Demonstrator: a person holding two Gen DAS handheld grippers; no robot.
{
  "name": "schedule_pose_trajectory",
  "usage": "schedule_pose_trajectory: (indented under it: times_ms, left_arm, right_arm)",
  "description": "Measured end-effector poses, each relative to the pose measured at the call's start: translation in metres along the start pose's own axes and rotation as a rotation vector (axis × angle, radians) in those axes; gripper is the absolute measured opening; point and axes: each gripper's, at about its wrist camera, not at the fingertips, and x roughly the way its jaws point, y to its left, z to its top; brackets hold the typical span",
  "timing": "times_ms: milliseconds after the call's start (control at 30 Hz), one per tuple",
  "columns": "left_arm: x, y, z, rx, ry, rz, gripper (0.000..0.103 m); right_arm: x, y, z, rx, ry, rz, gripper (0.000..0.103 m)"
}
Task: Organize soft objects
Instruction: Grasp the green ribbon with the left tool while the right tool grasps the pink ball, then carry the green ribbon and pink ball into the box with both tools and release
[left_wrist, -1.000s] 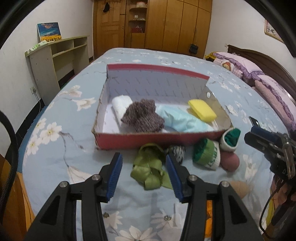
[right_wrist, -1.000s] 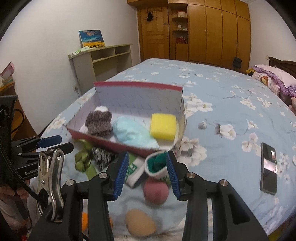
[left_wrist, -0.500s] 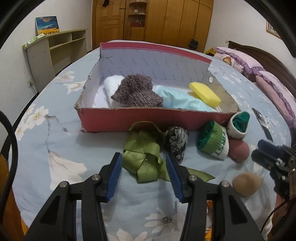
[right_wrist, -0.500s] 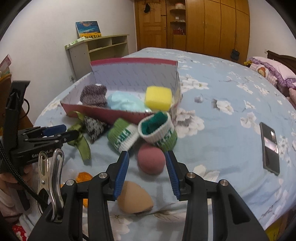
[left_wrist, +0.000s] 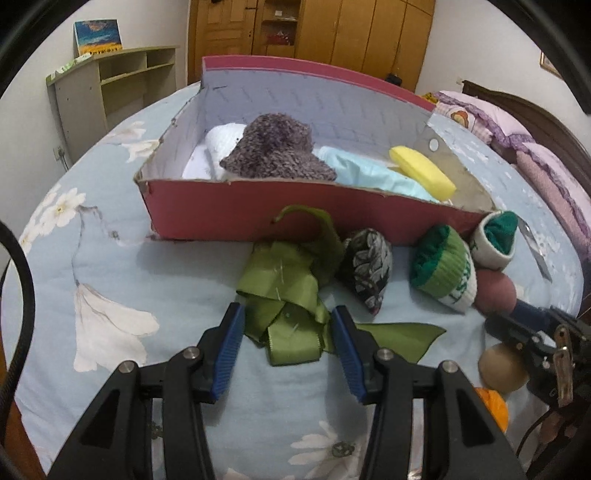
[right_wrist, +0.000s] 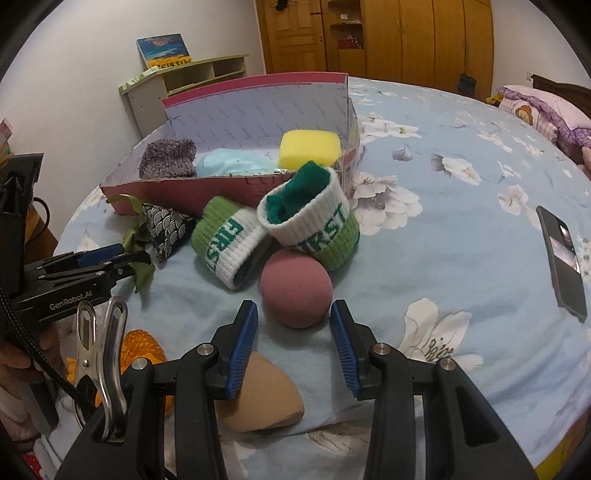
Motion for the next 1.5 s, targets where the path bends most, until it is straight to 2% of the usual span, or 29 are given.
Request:
schedule_pose_trajectory:
  times_ms: [67,133,200,267,367,433,467,533,600,700,767,900,1167,1500]
  left_arm:
    - [0.001,0.0,-0.001,-0.001,-0.002,-0.007,0.055]
    - [0.002,-0.001,-0.002,0.011,0.0,-0.016,0.063]
    - [0.004,-0.006,-0.004,0.037,0.001,-0.041,0.079]
    - [0.006,-0.013,-0.006,0.073,0.006,-0.032,0.084]
    - [0.007,-0.02,-0.006,0.1,0.014,-0.004,0.084]
    - [0.007,-0.019,-0.005,0.094,0.015,-0.012,0.084]
    - [0.007,-0.018,-0.005,0.091,0.015,-0.015,0.083]
    - [0.005,-0.017,-0.003,0.08,0.009,0.0,0.074]
    - [0.002,-0.014,-0.002,0.063,0.001,0.021,0.057]
    - [-0.002,-0.006,0.001,0.025,-0.005,0.031,0.04]
    - [-0.004,-0.002,0.002,0.003,-0.004,0.021,0.032]
    - [-0.011,-0.001,0.003,0.005,-0.019,0.029,0.022]
    - [-0.044,0.002,0.004,0.015,-0.088,0.031,0.018]
    - [-0.074,0.003,0.005,0.009,-0.127,0.022,0.018]
  right_arm:
    - [0.003,-0.001,-0.001,0.009,0.003,0.003,0.042]
    - [0.005,-0.003,-0.001,0.025,0.008,0.008,0.042]
    - [0.006,-0.006,-0.001,0.045,0.012,0.017,0.042]
    - [0.008,-0.008,-0.002,0.066,0.015,0.026,0.042]
    - [0.011,-0.01,-0.004,0.08,0.014,0.034,0.042]
    - [0.011,-0.01,-0.004,0.083,0.014,0.039,0.042]
    - [0.012,-0.011,-0.004,0.086,0.015,0.041,0.042]
    - [0.011,-0.011,-0.004,0.09,0.015,0.043,0.042]
    - [0.011,-0.011,-0.003,0.092,0.012,0.044,0.042]
    - [0.009,-0.01,-0.003,0.094,0.004,0.045,0.042]
    - [0.008,-0.01,-0.004,0.092,-0.001,0.045,0.034]
    - [0.003,-0.006,-0.004,0.072,-0.014,0.043,0.03]
    - [-0.013,0.004,-0.006,0.021,-0.045,0.051,0.028]
    - [-0.041,0.022,-0.003,-0.022,-0.101,0.073,0.028]
